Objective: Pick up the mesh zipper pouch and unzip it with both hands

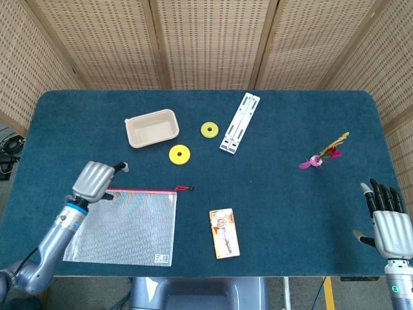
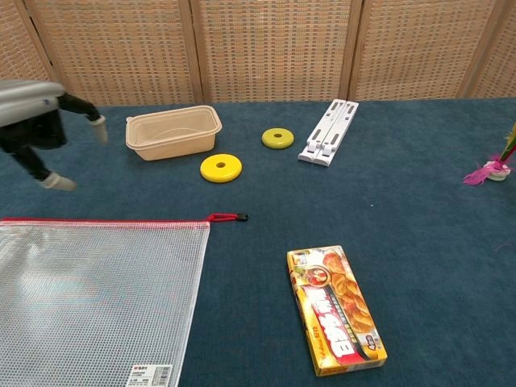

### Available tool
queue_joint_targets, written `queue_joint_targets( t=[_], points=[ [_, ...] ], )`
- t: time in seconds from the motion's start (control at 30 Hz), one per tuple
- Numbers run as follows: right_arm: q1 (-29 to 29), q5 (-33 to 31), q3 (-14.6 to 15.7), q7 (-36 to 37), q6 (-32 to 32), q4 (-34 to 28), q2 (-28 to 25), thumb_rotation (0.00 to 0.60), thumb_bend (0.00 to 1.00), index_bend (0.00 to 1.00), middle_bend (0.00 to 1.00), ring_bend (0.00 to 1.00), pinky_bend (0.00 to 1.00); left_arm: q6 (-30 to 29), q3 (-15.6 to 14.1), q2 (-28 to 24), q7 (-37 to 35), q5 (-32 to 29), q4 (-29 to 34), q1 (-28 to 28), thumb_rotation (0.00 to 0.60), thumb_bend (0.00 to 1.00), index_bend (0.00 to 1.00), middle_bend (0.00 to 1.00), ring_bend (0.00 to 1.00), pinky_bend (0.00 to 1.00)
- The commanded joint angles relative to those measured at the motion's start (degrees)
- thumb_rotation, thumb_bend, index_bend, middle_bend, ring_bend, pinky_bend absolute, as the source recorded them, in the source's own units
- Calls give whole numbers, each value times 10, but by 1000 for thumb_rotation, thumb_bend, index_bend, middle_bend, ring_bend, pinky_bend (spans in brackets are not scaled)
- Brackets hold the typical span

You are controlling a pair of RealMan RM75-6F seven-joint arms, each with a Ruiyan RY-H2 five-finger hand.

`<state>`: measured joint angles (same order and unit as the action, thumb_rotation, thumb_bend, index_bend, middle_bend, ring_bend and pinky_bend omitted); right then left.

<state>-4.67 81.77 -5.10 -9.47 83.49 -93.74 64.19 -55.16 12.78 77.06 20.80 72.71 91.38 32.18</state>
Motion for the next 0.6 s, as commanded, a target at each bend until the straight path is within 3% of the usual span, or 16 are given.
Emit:
queue_joint_targets(
  t=[0.03,0.3,0.6],
  points=[
    [-2,-8,-3,-6,-5,5,3,600,0,0,0,0,0,89,44,99,100,-148,-53,113,600,55,399,1000,958,1000],
    [-7,-24,-8,-17,-13,13,10,600,0,0,0,0,0,132,46,199,123,-241,-154,202,600,219,438,1000,958,1000],
    [-8,-50,-14,-22,-23,10,5,600,0,2,0,0,0,130,28,251,172,-303,-207,266,600,315,464,1000,958,1000]
  ],
)
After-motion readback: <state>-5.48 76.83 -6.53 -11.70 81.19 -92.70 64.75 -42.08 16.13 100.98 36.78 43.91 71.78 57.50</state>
